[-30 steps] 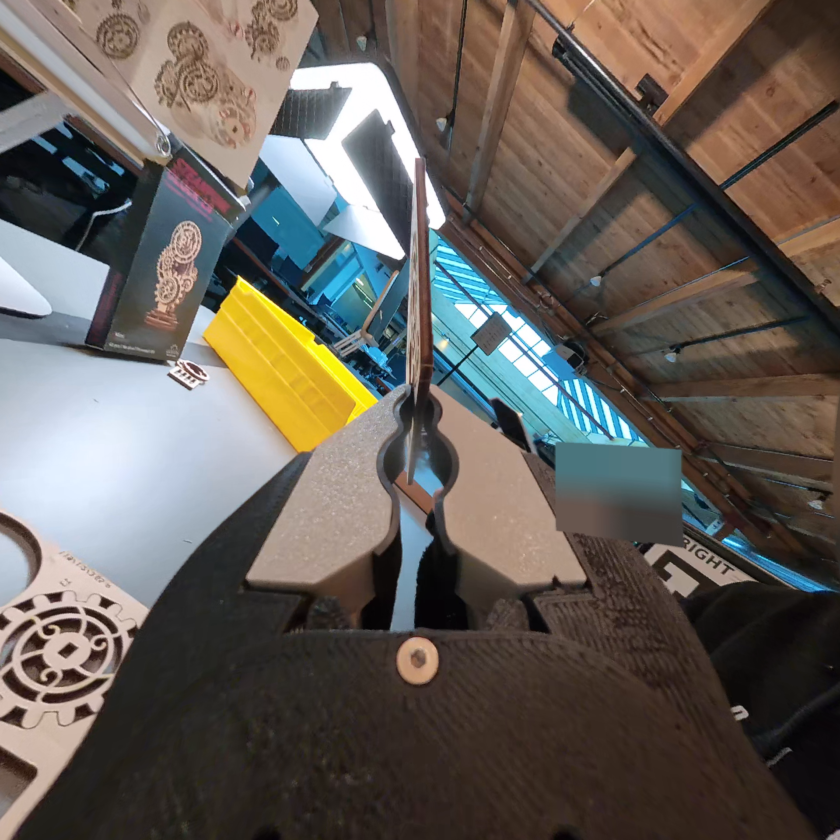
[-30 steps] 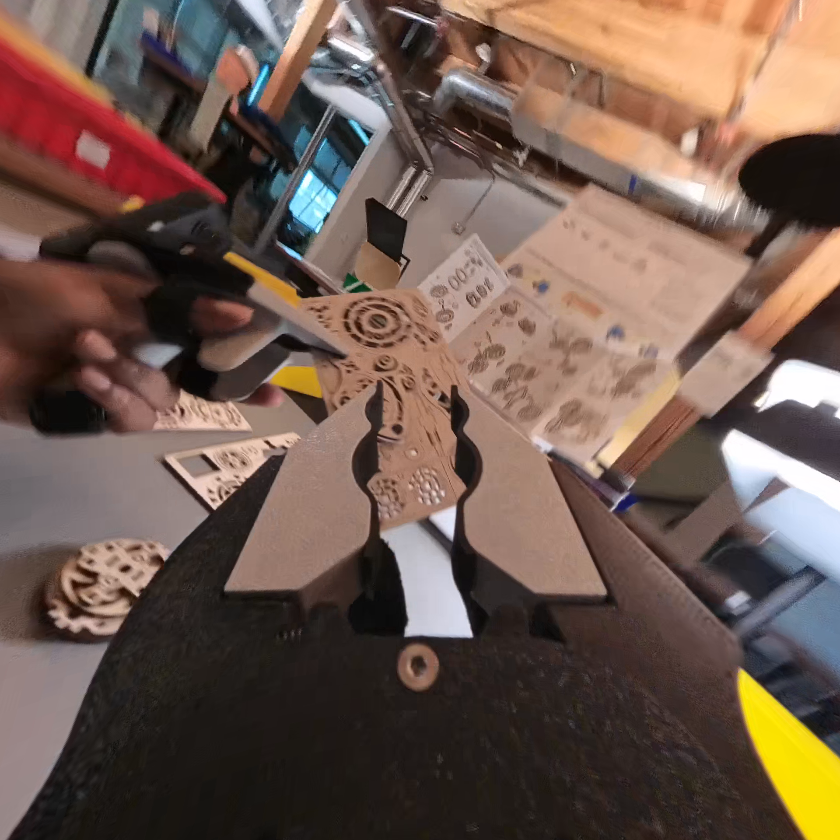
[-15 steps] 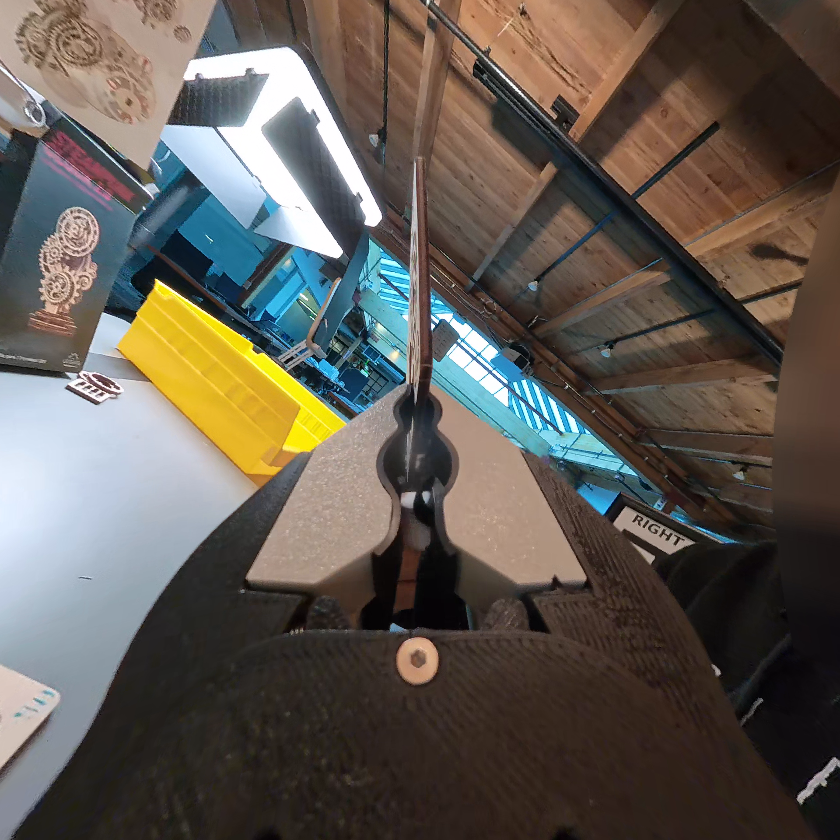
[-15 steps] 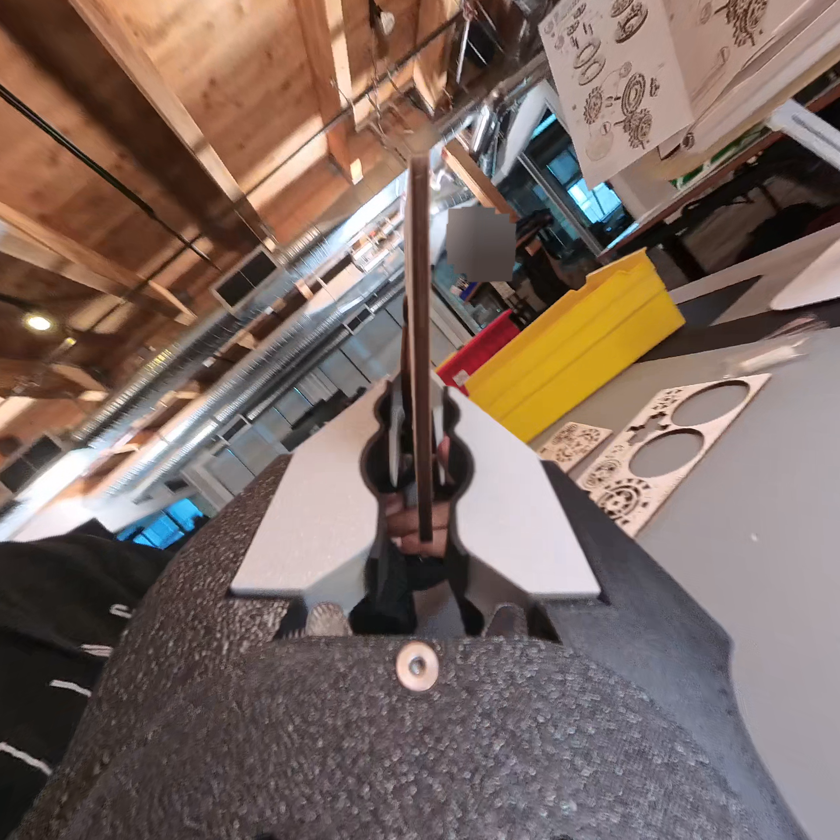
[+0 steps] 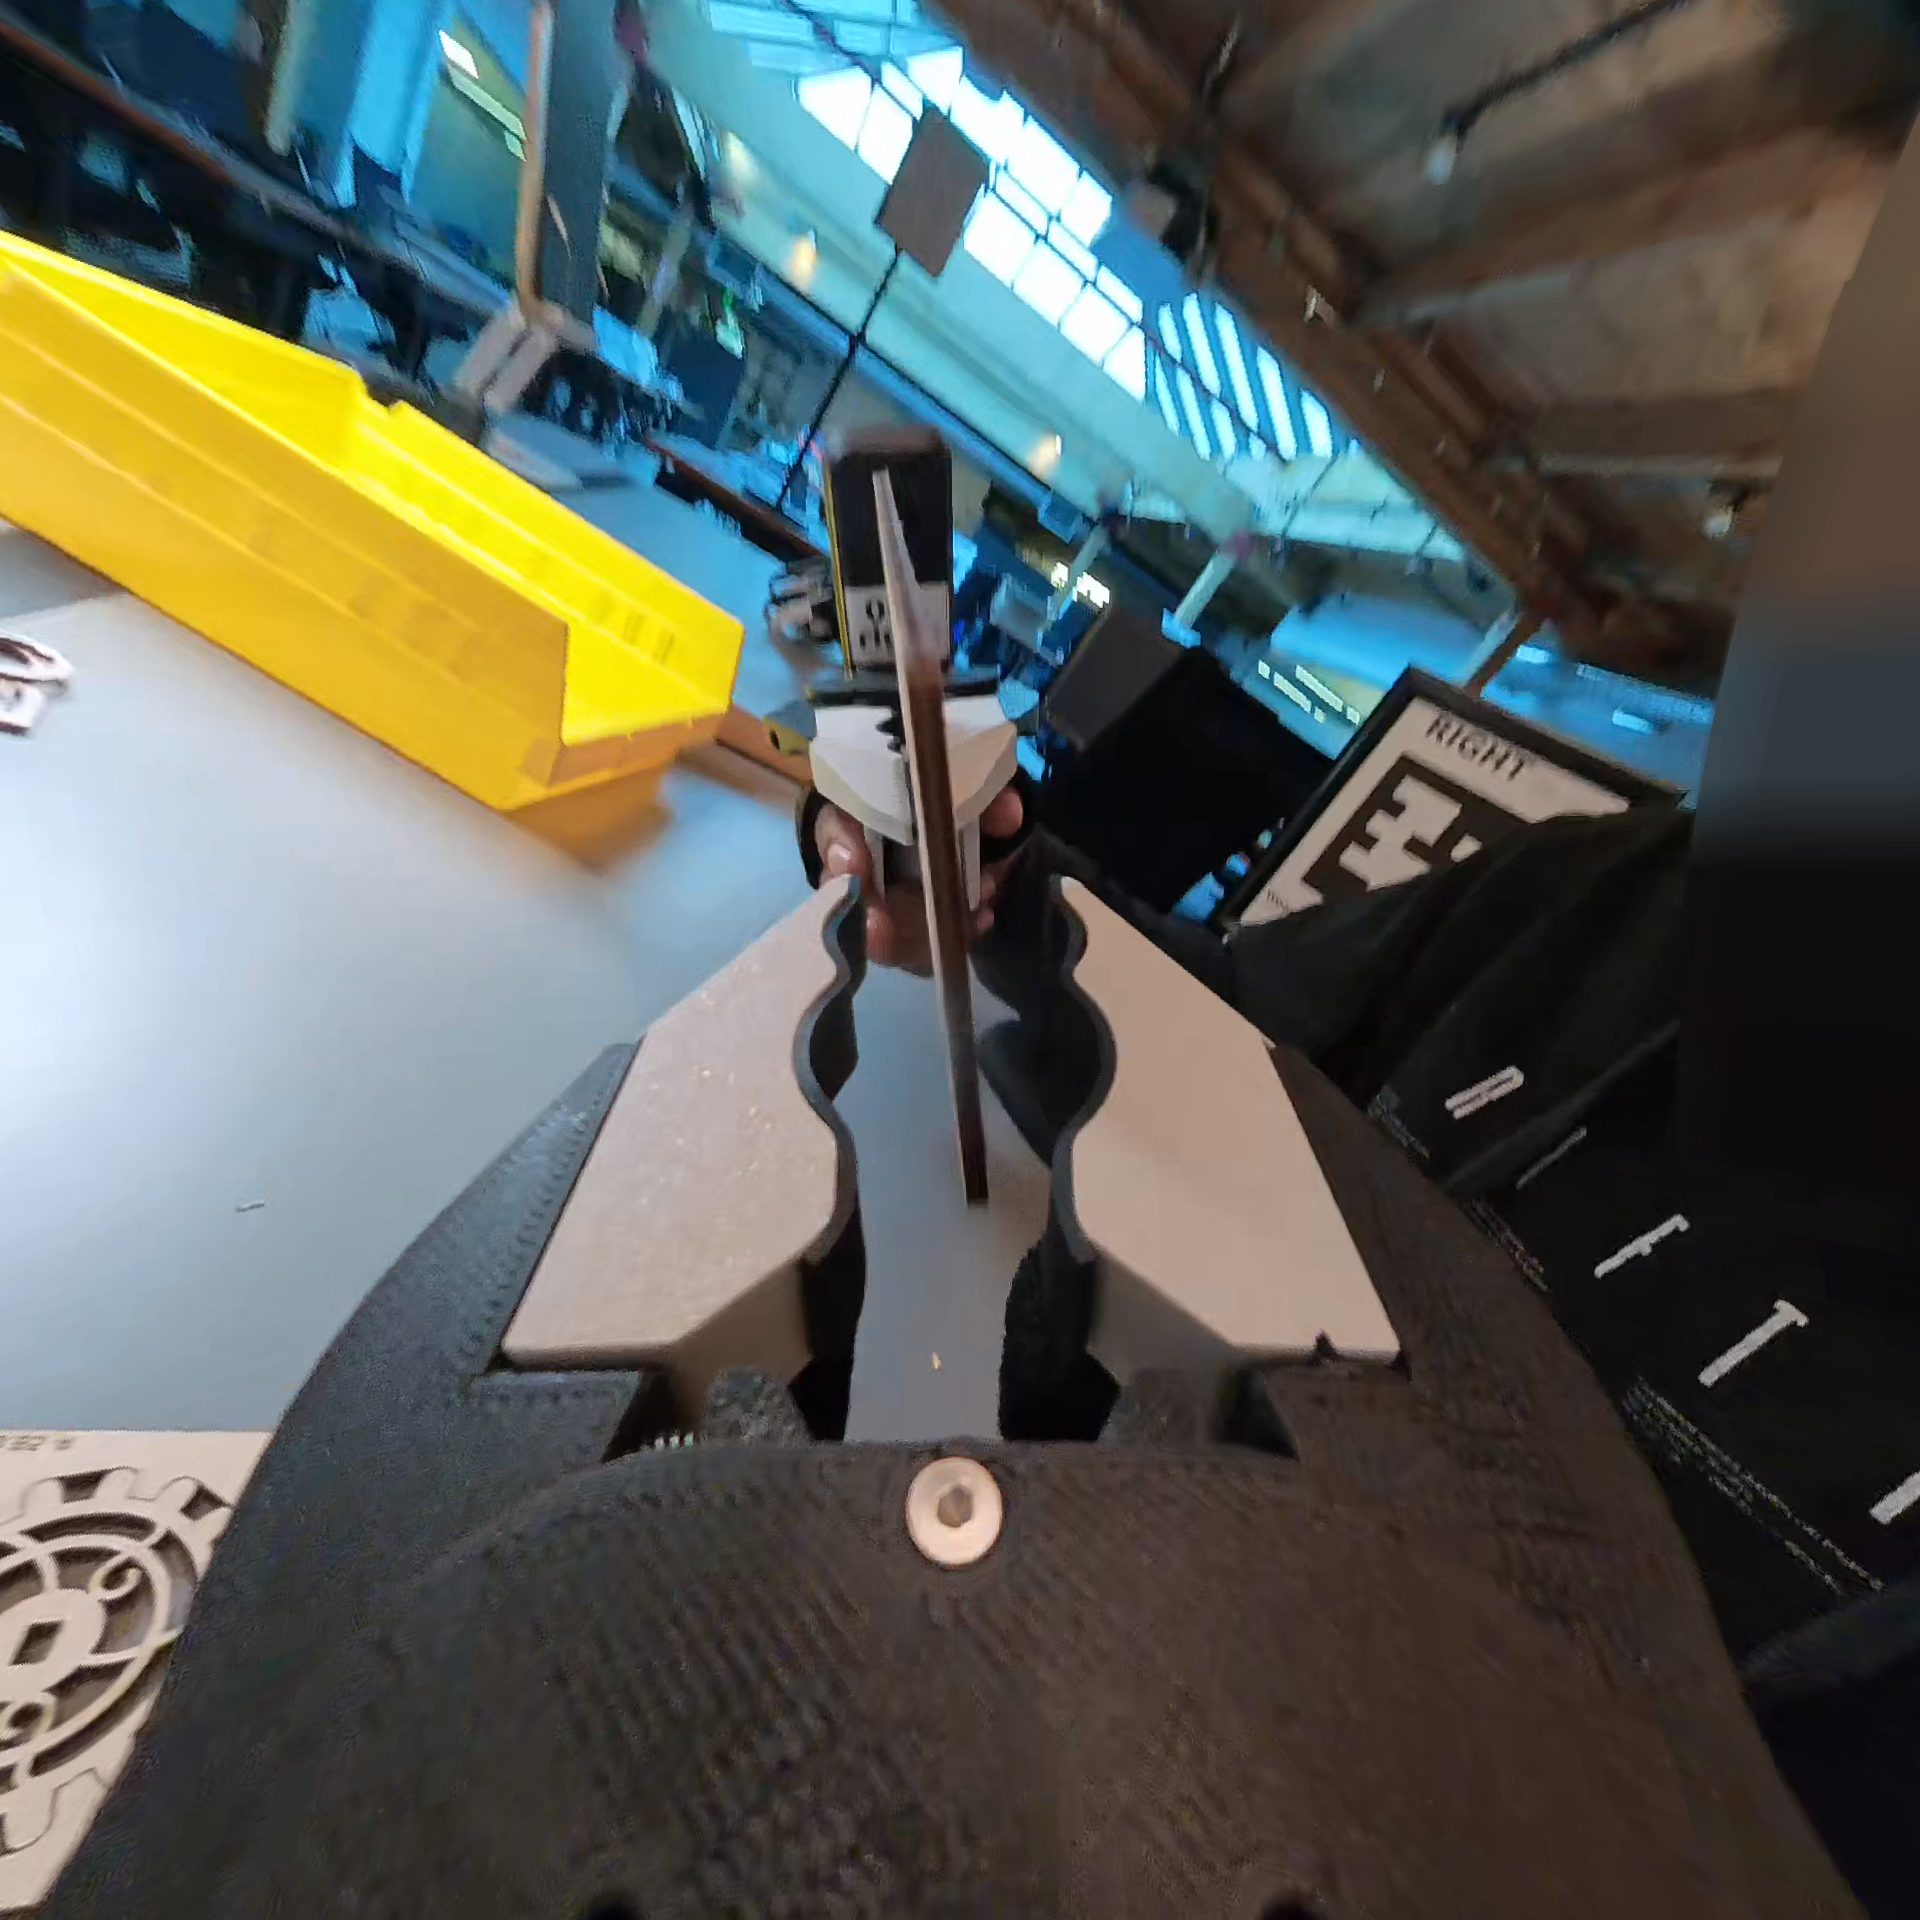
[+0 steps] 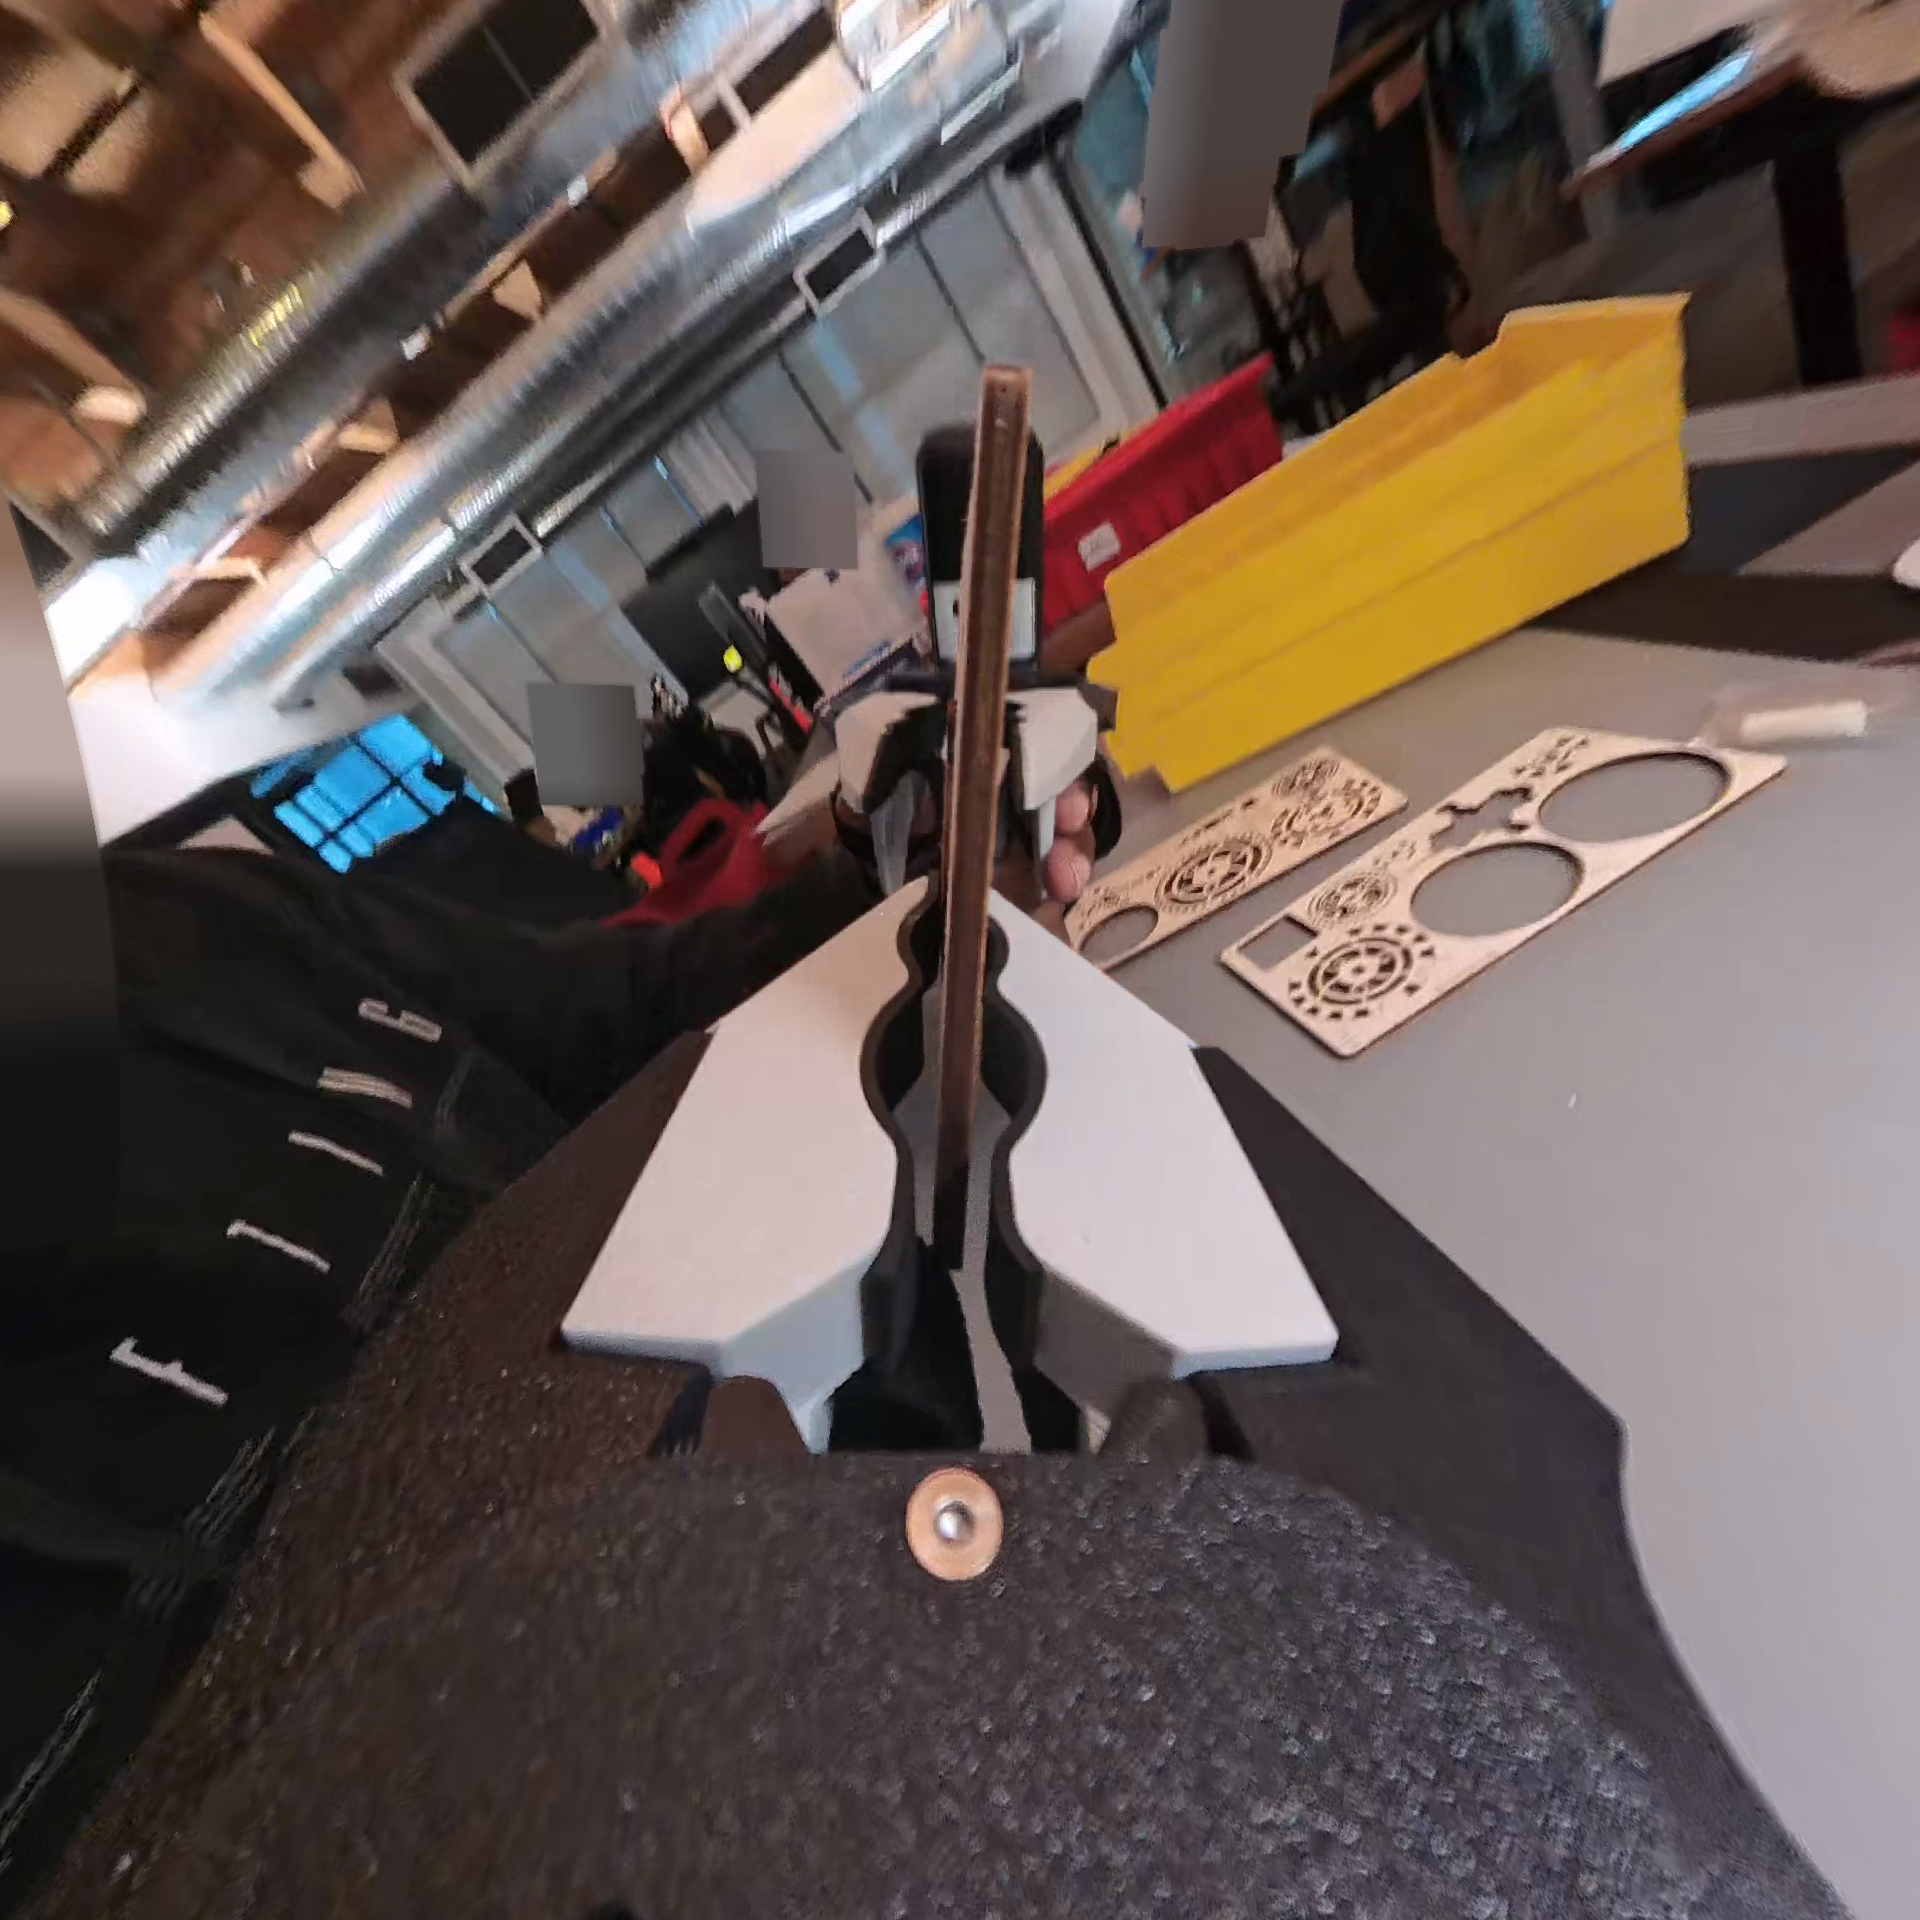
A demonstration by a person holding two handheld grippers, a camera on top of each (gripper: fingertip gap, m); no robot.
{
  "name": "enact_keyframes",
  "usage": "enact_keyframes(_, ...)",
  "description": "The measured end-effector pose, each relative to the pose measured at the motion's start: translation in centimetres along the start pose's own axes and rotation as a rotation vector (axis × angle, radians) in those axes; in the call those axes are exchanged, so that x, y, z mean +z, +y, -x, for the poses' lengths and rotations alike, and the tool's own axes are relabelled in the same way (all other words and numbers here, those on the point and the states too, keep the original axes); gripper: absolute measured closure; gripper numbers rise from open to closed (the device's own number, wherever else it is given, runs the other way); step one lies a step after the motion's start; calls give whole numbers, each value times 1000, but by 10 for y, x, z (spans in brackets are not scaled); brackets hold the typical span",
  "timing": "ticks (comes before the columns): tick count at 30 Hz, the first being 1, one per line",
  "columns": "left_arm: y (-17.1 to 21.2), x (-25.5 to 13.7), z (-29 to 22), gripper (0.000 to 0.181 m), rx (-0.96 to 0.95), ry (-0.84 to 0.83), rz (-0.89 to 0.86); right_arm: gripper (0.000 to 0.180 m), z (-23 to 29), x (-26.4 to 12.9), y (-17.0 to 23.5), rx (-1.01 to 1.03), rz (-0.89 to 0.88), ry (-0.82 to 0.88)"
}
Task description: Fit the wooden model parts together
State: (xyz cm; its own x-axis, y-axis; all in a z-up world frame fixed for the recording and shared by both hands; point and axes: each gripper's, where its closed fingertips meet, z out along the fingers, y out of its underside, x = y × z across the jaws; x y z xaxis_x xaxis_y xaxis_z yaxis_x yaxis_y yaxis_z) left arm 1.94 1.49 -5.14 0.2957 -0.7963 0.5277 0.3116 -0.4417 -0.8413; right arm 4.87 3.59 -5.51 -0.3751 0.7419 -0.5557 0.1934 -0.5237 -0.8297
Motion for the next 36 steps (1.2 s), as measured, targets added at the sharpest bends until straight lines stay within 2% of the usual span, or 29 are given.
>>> enact_keyframes(3, 25, 16, -3, 163, 18, 0, 131, 179, -1, 10, 15, -1, 78, 5)
enact_keyframes(5, 28, 21, 4, 179, 47, -56, 115, 179, 2, 13, 16, -2, 81, -5)
enact_keyframes(9, 12, 21, 7, 179, 77, -122, 3, 177, 0, 12, -3, -6, -46, 33)
enact_keyframes(13, -10, 14, 8, 179, 88, -188, -150, 166, -3, 12, -11, 56, -164, 29)
enact_keyframes(18, -20, 11, 9, 179, 95, -238, -250, 176, -4, 33, -4, 32, -207, 98)
enact_keyframes(36, -22, 11, 7, 179, 171, -318, -293, 177, -3, 34, -6, 76, -271, 73)
